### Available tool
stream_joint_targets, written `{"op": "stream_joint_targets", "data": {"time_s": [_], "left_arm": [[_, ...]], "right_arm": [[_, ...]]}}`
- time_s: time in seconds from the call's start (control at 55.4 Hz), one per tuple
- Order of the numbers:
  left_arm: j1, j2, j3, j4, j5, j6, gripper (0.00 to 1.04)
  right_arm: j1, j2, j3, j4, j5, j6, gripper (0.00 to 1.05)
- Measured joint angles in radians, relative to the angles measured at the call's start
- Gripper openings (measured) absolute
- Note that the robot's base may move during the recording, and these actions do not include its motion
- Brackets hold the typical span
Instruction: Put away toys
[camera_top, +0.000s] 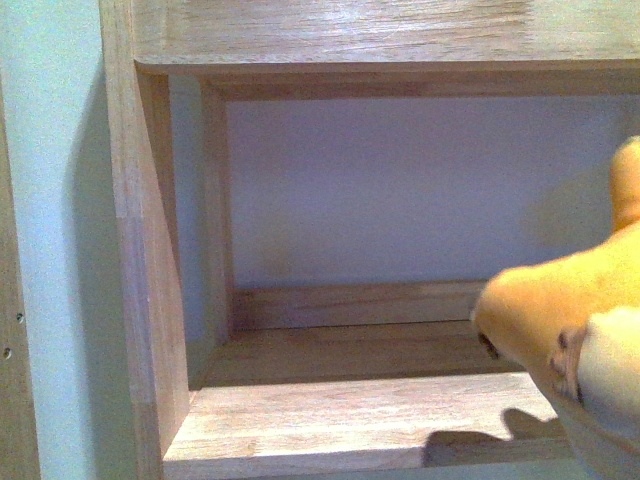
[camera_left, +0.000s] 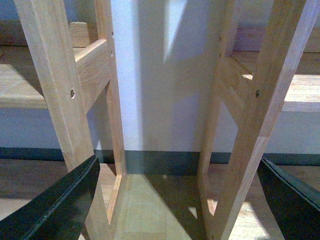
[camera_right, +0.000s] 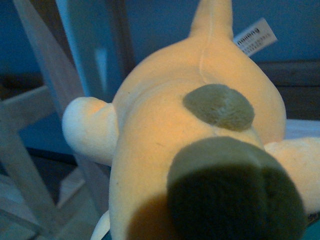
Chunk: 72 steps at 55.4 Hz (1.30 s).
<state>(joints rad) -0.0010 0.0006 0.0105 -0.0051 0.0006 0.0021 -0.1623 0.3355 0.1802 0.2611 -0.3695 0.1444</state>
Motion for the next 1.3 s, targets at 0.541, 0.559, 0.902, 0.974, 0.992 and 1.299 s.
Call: {"op": "stream_joint_targets", "data": {"time_s": [0.541, 0.559, 0.902, 0.974, 0.992, 1.299], "left_arm": [[0.000, 0.000, 0.000, 0.000, 0.000, 0.000, 0.99], [0.000, 0.000, 0.000, 0.000, 0.000, 0.000, 0.99], [0.000, 0.000, 0.000, 0.000, 0.000, 0.000, 0.99], [0.000, 0.000, 0.000, 0.000, 0.000, 0.000, 0.99], [0.000, 0.000, 0.000, 0.000, 0.000, 0.000, 0.99], [0.000, 0.000, 0.000, 0.000, 0.000, 0.000, 0.99]], "right_arm": [[0.076, 0.091, 0.404, -0.060, 0.092, -0.257, 0.18], [0.072, 0.098, 0.414, -0.057, 0.089, -0.257, 0.18], [0.037, 0.487, 0.883, -0.019, 0.072, -0.224, 0.18], [0.061, 0.605, 1.026, -0.047, 0.101, -0.217, 0.18], [0.070, 0.635, 1.061, -0.054, 0.109, -0.217, 0.18], [0.188, 0.983, 1.522, -0.208, 0.192, -0.239, 0.18]]}}
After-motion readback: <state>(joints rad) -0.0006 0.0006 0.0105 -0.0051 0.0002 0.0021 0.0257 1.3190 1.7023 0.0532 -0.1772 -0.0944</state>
